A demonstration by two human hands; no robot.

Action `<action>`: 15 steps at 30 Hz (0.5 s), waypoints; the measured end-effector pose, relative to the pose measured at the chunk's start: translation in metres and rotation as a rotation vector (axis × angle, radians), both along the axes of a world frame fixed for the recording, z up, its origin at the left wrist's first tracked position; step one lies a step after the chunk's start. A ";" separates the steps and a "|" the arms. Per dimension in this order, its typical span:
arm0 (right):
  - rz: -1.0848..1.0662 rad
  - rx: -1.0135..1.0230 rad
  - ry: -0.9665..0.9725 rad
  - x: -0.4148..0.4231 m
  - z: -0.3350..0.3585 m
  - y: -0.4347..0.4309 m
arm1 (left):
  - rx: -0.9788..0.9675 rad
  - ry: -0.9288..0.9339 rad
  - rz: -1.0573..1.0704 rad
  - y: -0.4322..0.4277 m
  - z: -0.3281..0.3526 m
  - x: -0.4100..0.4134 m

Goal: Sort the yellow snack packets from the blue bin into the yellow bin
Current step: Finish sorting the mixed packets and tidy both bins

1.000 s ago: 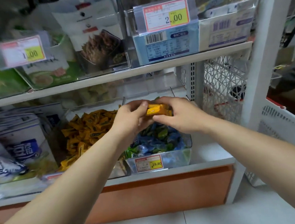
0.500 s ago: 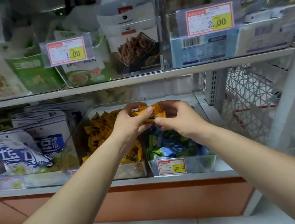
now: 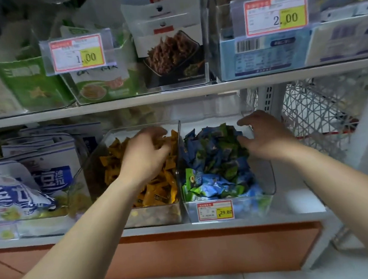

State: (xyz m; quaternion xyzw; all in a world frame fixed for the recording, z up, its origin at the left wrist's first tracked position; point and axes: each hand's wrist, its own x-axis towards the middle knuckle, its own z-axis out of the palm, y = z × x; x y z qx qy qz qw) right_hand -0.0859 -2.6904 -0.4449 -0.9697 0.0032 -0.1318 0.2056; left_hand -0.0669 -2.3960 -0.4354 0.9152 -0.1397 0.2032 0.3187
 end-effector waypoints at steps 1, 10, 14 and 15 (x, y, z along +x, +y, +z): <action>-0.019 0.029 0.042 0.002 -0.004 -0.007 | 0.029 -0.012 -0.070 -0.014 0.002 -0.005; 0.108 0.345 0.152 -0.008 -0.017 -0.038 | 0.437 0.318 -0.563 -0.149 -0.015 0.005; 0.161 0.291 0.206 -0.016 -0.017 -0.045 | 0.661 0.343 -0.612 -0.164 -0.039 0.014; 0.170 0.285 0.219 -0.017 -0.017 -0.046 | 0.727 0.309 -0.597 -0.161 -0.043 0.016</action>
